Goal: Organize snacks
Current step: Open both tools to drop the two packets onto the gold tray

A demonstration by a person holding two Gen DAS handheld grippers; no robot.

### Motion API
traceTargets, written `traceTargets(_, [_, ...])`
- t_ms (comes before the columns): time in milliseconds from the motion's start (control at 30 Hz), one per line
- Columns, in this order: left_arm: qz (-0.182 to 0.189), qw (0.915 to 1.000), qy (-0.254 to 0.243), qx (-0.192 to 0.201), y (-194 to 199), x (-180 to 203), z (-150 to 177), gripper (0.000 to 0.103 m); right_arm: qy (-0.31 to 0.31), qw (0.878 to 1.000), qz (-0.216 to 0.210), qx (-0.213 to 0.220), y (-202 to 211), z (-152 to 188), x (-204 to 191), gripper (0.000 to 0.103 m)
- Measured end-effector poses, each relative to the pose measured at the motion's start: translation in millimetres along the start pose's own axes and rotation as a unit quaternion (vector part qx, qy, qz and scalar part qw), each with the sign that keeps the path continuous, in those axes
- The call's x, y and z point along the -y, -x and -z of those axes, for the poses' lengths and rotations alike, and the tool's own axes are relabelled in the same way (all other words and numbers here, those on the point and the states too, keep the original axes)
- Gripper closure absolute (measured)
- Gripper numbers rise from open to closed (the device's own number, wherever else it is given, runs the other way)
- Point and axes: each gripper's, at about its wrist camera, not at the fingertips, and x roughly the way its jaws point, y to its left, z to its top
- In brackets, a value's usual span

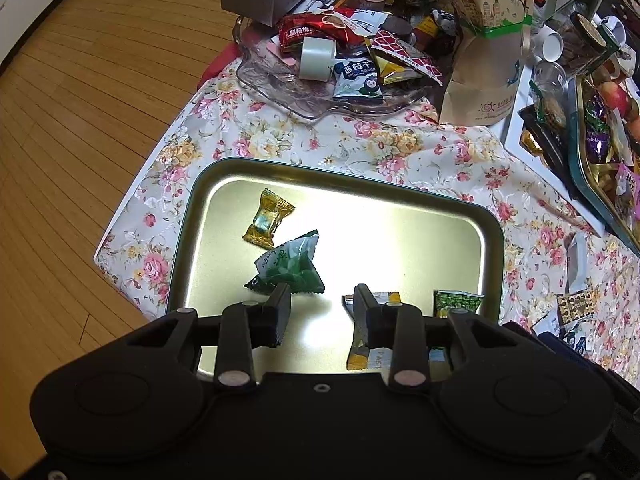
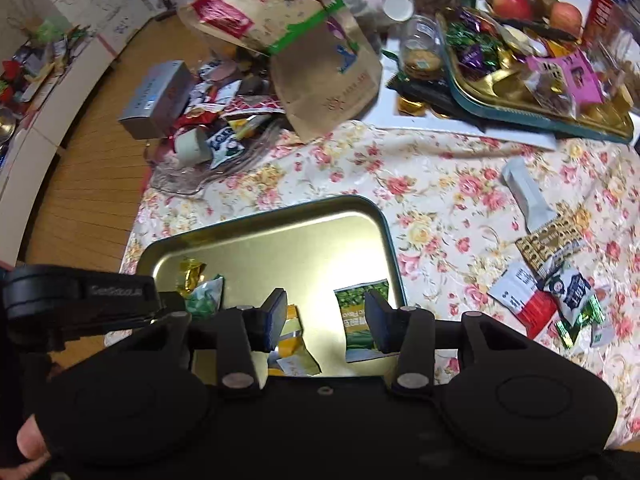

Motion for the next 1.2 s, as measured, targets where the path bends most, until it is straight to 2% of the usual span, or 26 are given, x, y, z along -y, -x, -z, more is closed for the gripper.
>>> traceTargets(133, [-0.003,0.9999,-0.013,0.004,0,6,2,0.059,-0.015,0.999,-0.014,-0.046,-10,-4,5,0.057])
traceTargets(200, [-0.007,0.9998,-0.017,0.007,1,8,3,0.059,-0.013,0.998,-0.019,-0.054,-13,-5,5,0.057])
traceTargets(367, [-0.012,0.9996,-0.023,0.009,0,10,4,0.059,0.003,1.0,0.006,0.0,-7,-5,2,0.057])
traceTargets(500, [-0.013,0.9996,-0.025,0.009,0,11,5,0.059,0.027,0.998,-0.009,0.059,9,-3,-2,0.058])
traceTargets(600, [-0.016,0.9994,-0.028,0.01,-1,12,6,0.059,0.028,0.993,0.024,0.115,21,3,-9,0.054])
traceTargets(633, [-0.018,0.9993,-0.03,0.01,-1,13,6,0.059,0.034,0.992,0.032,0.118,21,3,-12,0.054])
traceTargets(800, [-0.022,0.999,-0.037,0.012,-1,16,7,0.059,0.072,0.993,0.036,0.086,15,2,-19,0.054])
traceTargets(933, [-0.025,0.9987,-0.043,0.015,0,18,8,0.059,0.108,0.989,0.054,0.09,13,6,-24,0.051])
traceTargets(1200, [-0.027,0.9989,-0.034,0.017,1,15,6,0.059,0.154,0.982,0.042,0.105,20,19,-34,0.045])
